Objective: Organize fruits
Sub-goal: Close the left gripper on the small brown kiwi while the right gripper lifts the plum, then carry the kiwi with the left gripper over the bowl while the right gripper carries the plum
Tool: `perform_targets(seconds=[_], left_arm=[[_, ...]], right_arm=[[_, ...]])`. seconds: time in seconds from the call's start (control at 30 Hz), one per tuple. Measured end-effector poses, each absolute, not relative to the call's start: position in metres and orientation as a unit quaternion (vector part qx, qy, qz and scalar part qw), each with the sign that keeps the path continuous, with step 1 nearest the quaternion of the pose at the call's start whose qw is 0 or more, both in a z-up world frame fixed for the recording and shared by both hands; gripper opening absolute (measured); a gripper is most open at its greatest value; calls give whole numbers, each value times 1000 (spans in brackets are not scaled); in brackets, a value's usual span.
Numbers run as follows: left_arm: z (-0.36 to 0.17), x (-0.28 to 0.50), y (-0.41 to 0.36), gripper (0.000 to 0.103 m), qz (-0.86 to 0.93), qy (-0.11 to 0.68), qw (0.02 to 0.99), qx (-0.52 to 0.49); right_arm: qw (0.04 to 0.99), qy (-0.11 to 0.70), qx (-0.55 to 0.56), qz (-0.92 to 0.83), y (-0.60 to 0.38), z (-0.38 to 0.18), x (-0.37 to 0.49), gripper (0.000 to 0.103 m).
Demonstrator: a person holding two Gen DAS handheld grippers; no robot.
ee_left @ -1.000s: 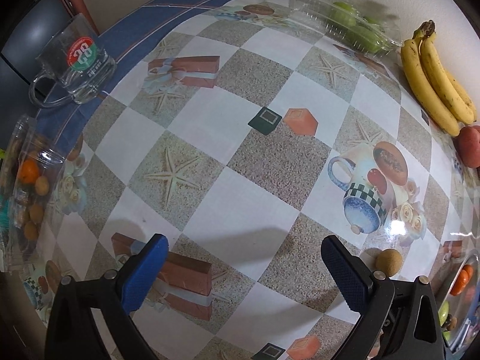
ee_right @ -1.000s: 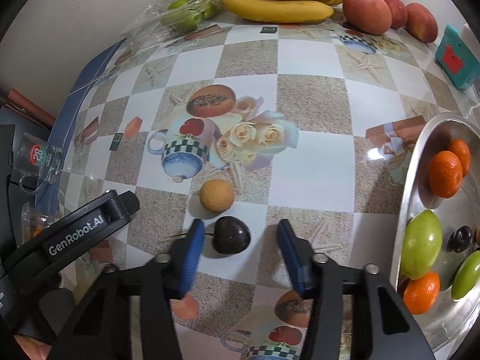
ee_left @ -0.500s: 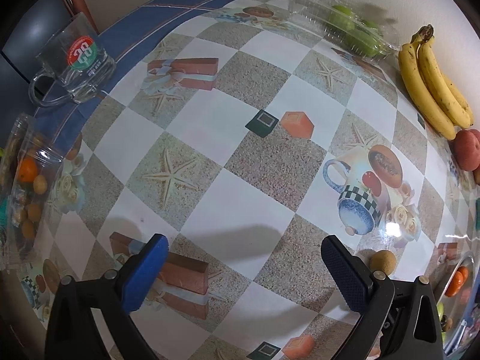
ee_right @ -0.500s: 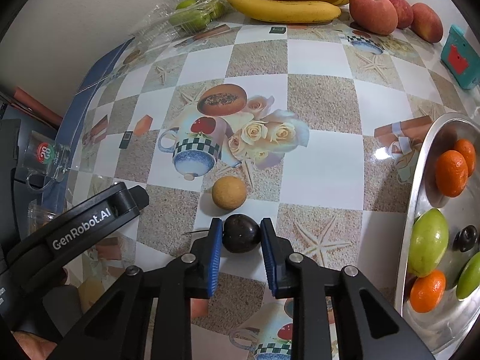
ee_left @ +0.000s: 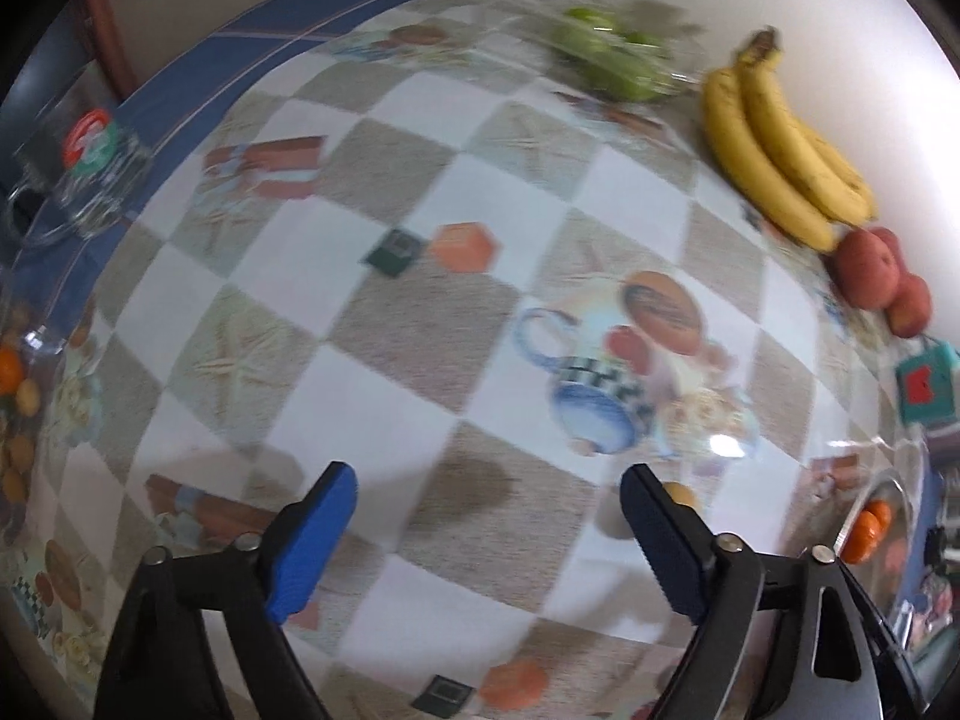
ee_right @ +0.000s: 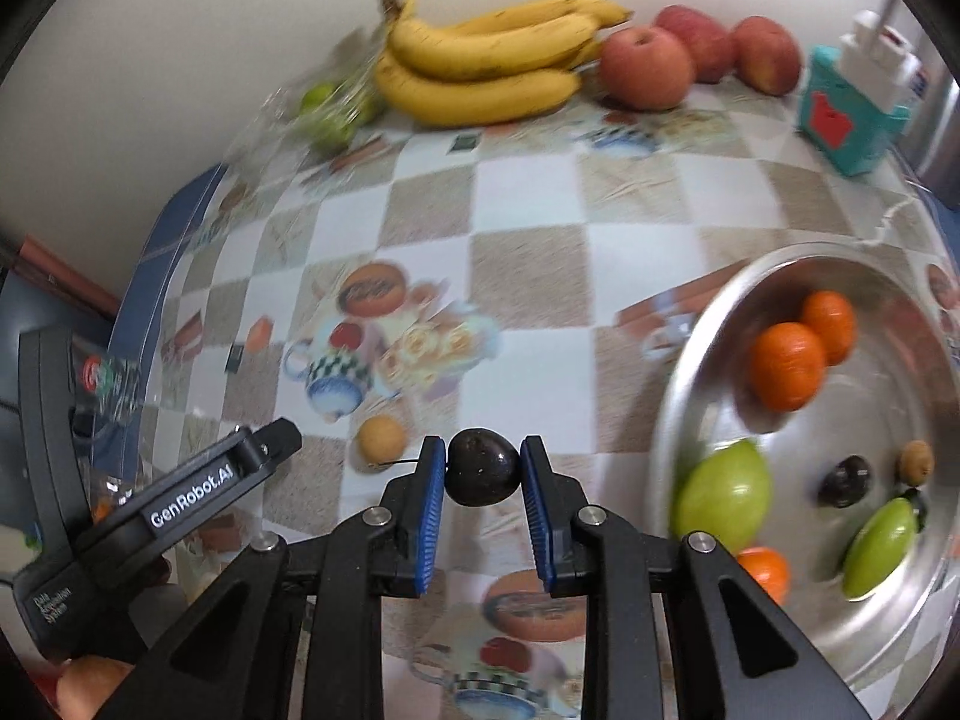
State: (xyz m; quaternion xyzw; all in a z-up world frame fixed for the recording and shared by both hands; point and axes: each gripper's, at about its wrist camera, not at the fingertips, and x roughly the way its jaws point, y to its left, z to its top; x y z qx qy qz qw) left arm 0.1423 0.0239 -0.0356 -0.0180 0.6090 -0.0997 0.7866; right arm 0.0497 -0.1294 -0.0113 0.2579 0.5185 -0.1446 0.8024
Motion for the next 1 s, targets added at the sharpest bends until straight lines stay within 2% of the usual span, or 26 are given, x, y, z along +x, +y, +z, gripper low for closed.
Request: perform_targets(seconds=[0.17,0.33,0.5,0.67,1.0], left_arm=[[-31,132,-3,68,-147,603,784,-2],[-32,128,-20,53,-181,600,779,5],[-38,127,-32,45,-190,604,774,21],[-45,128,-39,30,-188,608,771,24],[-35,126,-34,28,-192,599,778,5]], right_arm=[[801,503,280,-164,-151,-1,35,26],[801,496,287,-172,-161,4,26,26],[802,494,289,-172,-165,5,24,26],[801,495,290,-170,-165,4,24,26],[802,492,294,-166,-166,6,21,26]])
